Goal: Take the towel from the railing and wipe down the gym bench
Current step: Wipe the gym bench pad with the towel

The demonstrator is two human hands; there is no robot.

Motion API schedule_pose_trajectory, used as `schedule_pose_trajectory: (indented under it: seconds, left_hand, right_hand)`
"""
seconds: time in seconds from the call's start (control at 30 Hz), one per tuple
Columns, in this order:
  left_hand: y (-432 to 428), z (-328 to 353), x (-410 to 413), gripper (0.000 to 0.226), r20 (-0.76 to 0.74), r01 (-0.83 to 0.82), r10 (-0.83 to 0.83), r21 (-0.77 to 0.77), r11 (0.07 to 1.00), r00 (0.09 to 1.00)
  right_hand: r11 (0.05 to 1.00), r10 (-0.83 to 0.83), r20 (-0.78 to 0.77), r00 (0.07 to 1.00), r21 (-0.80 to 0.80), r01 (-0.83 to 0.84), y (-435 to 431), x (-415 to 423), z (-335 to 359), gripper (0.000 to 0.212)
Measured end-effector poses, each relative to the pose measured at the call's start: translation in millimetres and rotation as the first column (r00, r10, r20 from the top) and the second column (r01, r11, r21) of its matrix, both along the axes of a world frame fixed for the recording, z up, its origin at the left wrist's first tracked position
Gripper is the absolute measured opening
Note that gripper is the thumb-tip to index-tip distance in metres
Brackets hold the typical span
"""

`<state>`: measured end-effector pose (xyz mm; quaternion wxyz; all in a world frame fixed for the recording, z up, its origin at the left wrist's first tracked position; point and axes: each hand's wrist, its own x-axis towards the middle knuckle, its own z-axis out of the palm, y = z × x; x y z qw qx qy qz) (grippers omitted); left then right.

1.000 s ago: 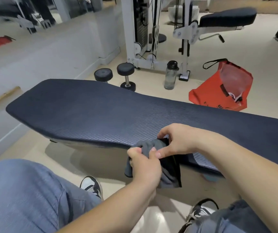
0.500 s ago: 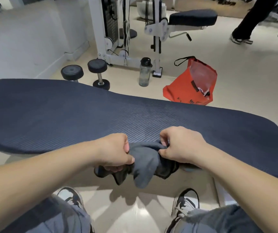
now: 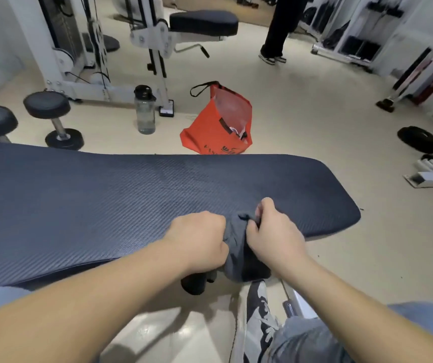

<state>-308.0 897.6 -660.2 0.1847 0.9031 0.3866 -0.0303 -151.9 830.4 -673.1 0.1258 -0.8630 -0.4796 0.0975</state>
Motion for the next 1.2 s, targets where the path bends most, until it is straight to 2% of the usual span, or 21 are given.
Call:
schedule_pose_trajectory:
  seconds: [0.07,0.13,0.2,0.27,0.3,0.43,0.5,0.7,0.9,1.0,1.13,1.2]
  left_hand:
    - [8.1,5.0,5.2,0.011,0.016,-0.020,0.021,-0.057,0.998,1.000]
    - [16.1,8.4,7.9,0.015,0.035,-0.045,0.049,-0.118,0.992,0.998]
    - [23.6,9.1,8.8,0.017,0.107,-0.096,0.113,-0.152,0.984,0.988]
    - [29.8,7.9,10.5,0.016,0.200,-0.147,0.176,-0.152,0.977,0.964]
    - [31.9,6.9,11.8,0.015,0.235,-0.167,0.195,-0.135,0.977,0.952]
    - [29.9,-1.8,18.4,0.013,0.297,-0.206,0.220,-0.077,0.976,0.929]
    - [26.3,-6.8,24.8,0.012,0.308,-0.199,0.207,-0.056,0.978,0.929]
    - [14.7,-14.9,51.1,0.007,0.316,-0.074,0.060,0.031,0.997,0.947]
    - [12.6,-20.4,69.4,0.008,0.315,0.024,-0.050,0.089,0.996,0.948]
    - [15.5,-24.0,73.2,0.017,0.236,0.102,-0.145,0.187,0.977,0.961]
    - [20.2,-30.8,86.9,0.032,0.081,0.160,-0.193,0.307,0.938,0.978]
    - [20.7,-31.2,98.7,0.029,0.056,0.142,-0.168,0.325,0.935,0.984]
  right_hand:
    - [0.975,-0.065,-0.168,0.984,0.200,0.098,-14.5,-17.2,-24.2,0.025]
    - [0.934,-0.039,-0.209,0.977,0.340,0.110,-29.9,-35.4,-47.3,0.049]
    - [0.926,-0.041,-0.210,0.977,0.360,0.116,-39.1,-48.3,-62.2,0.071]
    - [0.920,-0.077,-0.204,0.976,0.362,0.148,-41.2,-50.6,-71.8,0.078]
    - [0.911,-0.095,-0.201,0.975,0.377,0.166,-39.8,-49.0,-74.5,0.074]
    - [0.801,-0.197,-0.252,0.947,0.516,0.304,-24.8,-26.7,-77.0,0.031]
    - [0.748,-0.264,-0.312,0.913,0.532,0.398,-17.4,-7.2,-77.2,0.021]
    - [0.593,-0.515,-0.348,0.783,0.515,0.619,-13.1,75.3,-73.2,0.020]
    - [0.458,-0.737,-0.394,0.549,0.305,0.835,-4.6,174.7,-44.1,0.024]
    - [0.465,-0.707,-0.468,0.530,0.256,0.847,-4.7,195.6,-40.1,0.028]
    - [0.580,-0.635,-0.403,0.659,0.316,0.751,-17.8,167.2,-54.7,0.045]
    - [0.646,-0.586,-0.375,0.718,0.320,0.693,-24.9,145.0,-62.1,0.056]
